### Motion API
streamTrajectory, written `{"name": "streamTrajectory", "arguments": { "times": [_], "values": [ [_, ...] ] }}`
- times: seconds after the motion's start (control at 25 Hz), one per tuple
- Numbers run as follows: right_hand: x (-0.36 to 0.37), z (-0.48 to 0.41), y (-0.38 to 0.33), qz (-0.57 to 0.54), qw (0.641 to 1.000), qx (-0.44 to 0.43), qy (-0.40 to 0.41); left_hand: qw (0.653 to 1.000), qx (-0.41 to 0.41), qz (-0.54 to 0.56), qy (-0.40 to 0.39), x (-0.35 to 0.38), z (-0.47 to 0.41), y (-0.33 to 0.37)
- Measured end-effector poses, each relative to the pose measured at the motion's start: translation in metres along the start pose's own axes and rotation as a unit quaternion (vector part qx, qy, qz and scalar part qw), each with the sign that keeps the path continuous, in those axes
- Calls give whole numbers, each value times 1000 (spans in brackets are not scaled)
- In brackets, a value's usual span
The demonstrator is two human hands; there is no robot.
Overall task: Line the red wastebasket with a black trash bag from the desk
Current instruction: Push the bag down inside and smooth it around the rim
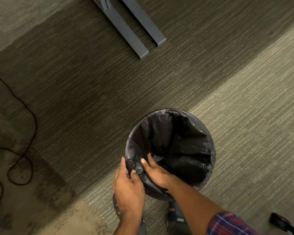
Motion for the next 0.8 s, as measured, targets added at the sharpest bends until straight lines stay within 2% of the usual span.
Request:
{"name": "streamTrajectory", "arguments": {
  "times": [0.12,0.28,0.44,0.56,0.72,0.8],
  "values": [
    [8,0,-2,-18,999,-20,-39,1000,-5,4,-11,-2,0,-3],
    [-35,3,-27,42,997,-47,35,999,-8,18,-25,-5,1,0],
    [-90,-15,-53,106,994,38,-7,999,-7,19,-31,-5,2,0],
    [-139,-34,-77,93,993,35,71,1000,14,13,6,-8,3,4],
    [-149,-42,-82,174,976,5,133,1000,20,17,1,-4,1,1],
    [-133,-29,-79,232,951,-66,192,1000,12,24,-6,-4,1,0]
  ]
}}
Point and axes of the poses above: each hand's wrist, its own z-axis away from the middle knuckle, its own x-axis out of the palm, y = z × x, the point moved 6 cm from there along -z, towards the middle knuckle, and after that the axes turned 13 degrees about -z, right-handed, at the moved point
